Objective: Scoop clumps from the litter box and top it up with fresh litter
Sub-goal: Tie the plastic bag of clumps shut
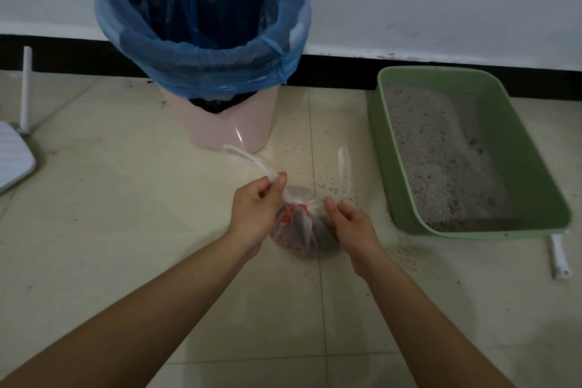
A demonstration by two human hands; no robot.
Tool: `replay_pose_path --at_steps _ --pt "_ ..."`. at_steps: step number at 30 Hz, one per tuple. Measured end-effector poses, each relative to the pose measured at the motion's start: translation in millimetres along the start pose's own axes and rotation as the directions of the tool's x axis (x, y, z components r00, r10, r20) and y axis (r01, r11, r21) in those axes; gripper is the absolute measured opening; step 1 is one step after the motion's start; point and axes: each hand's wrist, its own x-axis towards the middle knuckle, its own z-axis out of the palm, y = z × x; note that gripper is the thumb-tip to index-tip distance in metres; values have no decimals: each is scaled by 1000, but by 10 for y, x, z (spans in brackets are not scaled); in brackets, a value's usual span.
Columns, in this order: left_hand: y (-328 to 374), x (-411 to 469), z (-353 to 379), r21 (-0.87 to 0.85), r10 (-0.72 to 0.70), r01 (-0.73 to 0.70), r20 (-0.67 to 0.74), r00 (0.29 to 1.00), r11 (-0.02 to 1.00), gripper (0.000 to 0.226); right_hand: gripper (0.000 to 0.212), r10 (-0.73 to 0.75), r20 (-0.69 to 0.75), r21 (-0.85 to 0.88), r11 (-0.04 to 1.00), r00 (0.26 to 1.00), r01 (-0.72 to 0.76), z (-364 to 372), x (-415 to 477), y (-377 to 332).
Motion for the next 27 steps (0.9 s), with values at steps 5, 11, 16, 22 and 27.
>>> replay_pose_path --at_steps 5,11,16,22,27 --pt "94 176 71 -121 -93 103 89 992 987 25 40 -243 -122 21 969 962 247 73 43 -75" --pt "44 313 -119 -9 -231 250 353 907 968 19 34 -452 199 -390 778 869 494 -99 232 -113" --pt "127 260 -247 59 -134 123 609 782 991 22 36 -376 395 -561 624 838 544 -122 320 -332" --pt "37 322 -263 -53 -138 163 319 937 985 28 28 -368 433 -381 752 823 537 -79 228 -278" --pt "40 305 -354 -95 -180 235 395 901 967 33 14 -398 302 -247 845 866 474 -37 188 -111"
